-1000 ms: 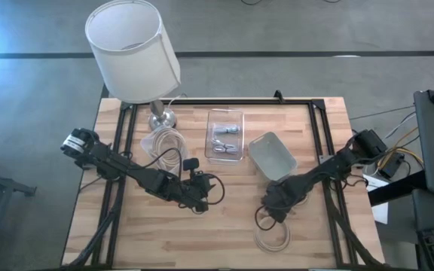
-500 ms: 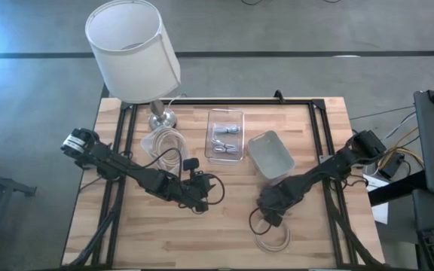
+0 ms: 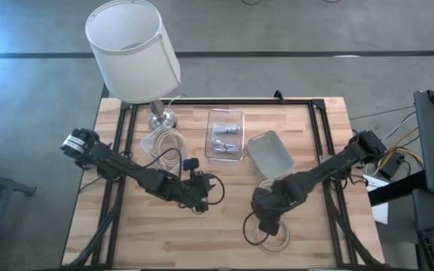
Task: Pick & Place USB Port
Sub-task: Put the brown HDMI cable into the brown bin
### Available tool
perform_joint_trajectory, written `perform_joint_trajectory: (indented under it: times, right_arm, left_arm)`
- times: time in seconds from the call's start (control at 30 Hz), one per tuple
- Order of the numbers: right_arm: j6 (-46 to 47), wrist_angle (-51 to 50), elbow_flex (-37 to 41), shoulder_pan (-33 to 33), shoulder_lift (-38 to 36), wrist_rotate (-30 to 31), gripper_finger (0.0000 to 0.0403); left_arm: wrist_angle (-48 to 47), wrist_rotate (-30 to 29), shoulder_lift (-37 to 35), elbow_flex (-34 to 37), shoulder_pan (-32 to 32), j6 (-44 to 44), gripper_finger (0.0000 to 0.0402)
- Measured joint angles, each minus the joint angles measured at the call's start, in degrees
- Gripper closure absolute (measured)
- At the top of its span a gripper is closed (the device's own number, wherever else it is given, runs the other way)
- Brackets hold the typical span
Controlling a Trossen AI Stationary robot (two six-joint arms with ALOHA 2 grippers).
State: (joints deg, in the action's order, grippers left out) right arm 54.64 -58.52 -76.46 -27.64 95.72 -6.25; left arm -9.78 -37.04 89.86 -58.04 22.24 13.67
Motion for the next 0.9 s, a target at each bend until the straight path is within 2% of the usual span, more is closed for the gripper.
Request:
perform_joint_trajectory:
  times: [0.2,0.4,0.67,0.9]
  right_arm:
    - [-8.6,-1.7,-5.6,0.2,0.0,8.3,0.0342]
    - [-15.6,-3.3,-6.2,2.2,0.0,12.7,0.0332]
    - [-14.8,-11.5,-5.3,8.5,-0.1,20.9,0.0334]
    - [-14.7,-11.5,-0.1,15.8,-0.1,21.7,0.0334]
  left_arm:
    - [0.0,0.0,0.0,0.0,0.0,0.0,0.028]
    - [0.0,0.0,0.0,0.0,0.0,0.0,0.028]
    - [0.0,0.0,0.0,0.0,0.0,0.0,0.028]
    - [0.0,0.0,0.0,0.0,0.0,0.0,0.028]
